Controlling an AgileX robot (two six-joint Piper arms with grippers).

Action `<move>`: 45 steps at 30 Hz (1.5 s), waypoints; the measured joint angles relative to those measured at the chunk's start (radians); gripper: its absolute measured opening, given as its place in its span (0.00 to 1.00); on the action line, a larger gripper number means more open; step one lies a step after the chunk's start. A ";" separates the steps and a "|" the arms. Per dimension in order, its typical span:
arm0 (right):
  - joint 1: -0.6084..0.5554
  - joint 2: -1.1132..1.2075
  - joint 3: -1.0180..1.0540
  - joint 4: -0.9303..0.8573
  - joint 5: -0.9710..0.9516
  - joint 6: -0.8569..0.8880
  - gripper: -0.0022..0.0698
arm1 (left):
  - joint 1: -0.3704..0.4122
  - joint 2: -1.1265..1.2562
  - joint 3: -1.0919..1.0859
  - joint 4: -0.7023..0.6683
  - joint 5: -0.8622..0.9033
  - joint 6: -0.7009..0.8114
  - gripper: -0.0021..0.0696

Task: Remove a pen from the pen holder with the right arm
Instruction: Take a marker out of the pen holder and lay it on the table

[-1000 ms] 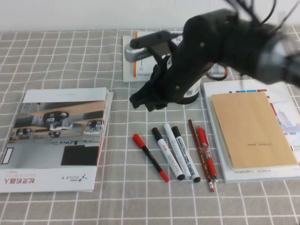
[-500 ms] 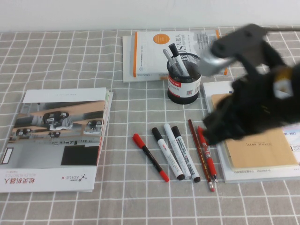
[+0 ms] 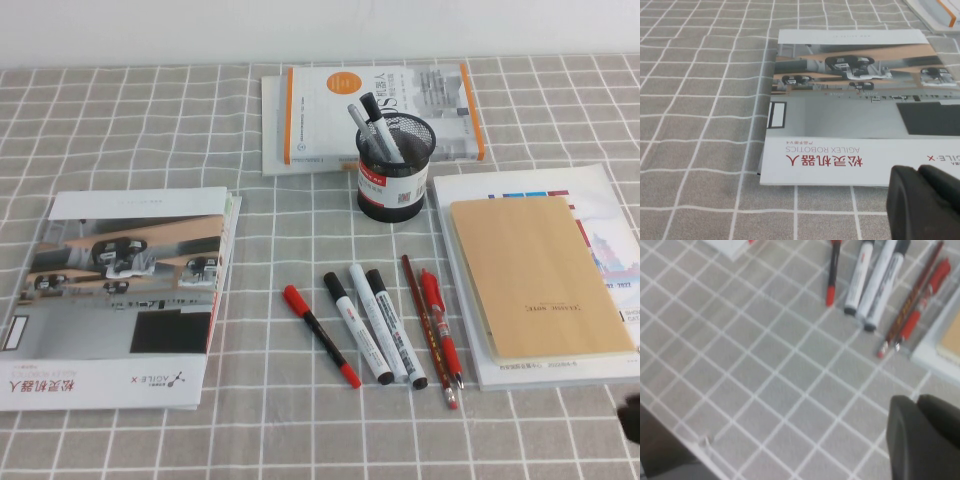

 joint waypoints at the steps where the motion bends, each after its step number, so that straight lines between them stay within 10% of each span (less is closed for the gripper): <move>1: 0.000 -0.030 0.021 -0.002 0.011 0.000 0.01 | 0.000 0.000 0.000 0.000 0.000 0.000 0.02; 16: -0.006 -0.146 0.270 -0.165 -0.161 0.044 0.01 | 0.000 0.000 0.000 0.000 0.000 0.000 0.02; 31: -0.609 -0.435 0.754 -0.204 -0.665 0.105 0.01 | 0.000 0.000 0.000 0.000 0.000 0.000 0.02; 45: -0.655 -0.726 0.805 -0.163 -0.580 0.107 0.01 | 0.000 0.000 0.000 0.000 0.000 0.000 0.02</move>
